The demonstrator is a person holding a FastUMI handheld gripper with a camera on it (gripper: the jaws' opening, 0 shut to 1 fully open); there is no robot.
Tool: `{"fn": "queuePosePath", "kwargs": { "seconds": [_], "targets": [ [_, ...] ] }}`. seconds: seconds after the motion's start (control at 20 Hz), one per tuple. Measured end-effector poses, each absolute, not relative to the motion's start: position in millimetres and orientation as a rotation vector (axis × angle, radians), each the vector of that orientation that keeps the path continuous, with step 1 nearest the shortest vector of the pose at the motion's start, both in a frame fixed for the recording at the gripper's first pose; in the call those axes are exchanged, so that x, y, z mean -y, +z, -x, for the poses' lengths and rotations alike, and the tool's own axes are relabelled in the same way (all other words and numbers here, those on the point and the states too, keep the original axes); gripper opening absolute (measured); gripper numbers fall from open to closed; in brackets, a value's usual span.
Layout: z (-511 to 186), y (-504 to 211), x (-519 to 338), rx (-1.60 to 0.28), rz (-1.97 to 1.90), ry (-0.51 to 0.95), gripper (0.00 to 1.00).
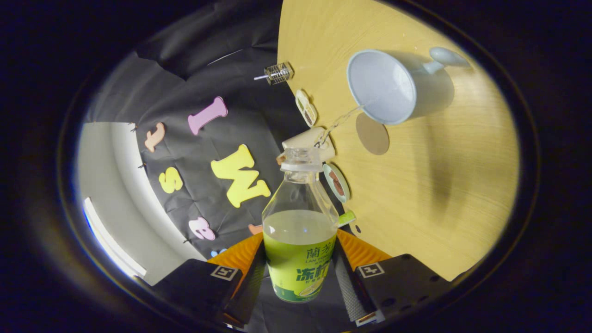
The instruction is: Take the bottle from table, then pour the juice into the cup, finally place the bottle on the coaster
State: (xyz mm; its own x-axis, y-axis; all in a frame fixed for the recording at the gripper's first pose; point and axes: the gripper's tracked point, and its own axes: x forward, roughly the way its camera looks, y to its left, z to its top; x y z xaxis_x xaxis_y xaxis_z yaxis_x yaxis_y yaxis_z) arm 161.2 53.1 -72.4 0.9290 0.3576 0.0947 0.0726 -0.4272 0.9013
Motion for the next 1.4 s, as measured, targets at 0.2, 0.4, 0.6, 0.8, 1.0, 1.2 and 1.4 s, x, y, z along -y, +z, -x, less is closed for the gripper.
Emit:
{"fn": "queuePosePath", "kwargs": {
  "seconds": [0.2,0.4,0.6,0.8,1.0,1.2,1.4],
  "targets": [
    [-162.2,-72.6,-54.4,-0.305,-2.024,0.347,0.79],
    [-164.7,-71.8,-49.3,-0.289,-2.094,0.354,0.79],
    [-159.9,-64.4,-38.0,-0.242,-2.178,0.383,0.79],
    [-158.8,-60.2,-28.6,-0.213,-2.288,0.394,0.79],
    [-154.9,-50.0,-20.6,-0.2,-2.333,0.399,0.78],
    [-152.9,-43.1,-9.2,-0.185,-2.342,0.407,0.79],
    [-152.2,-39.3,0.7,-0.182,-2.361,0.414,0.79]
  ]
}}
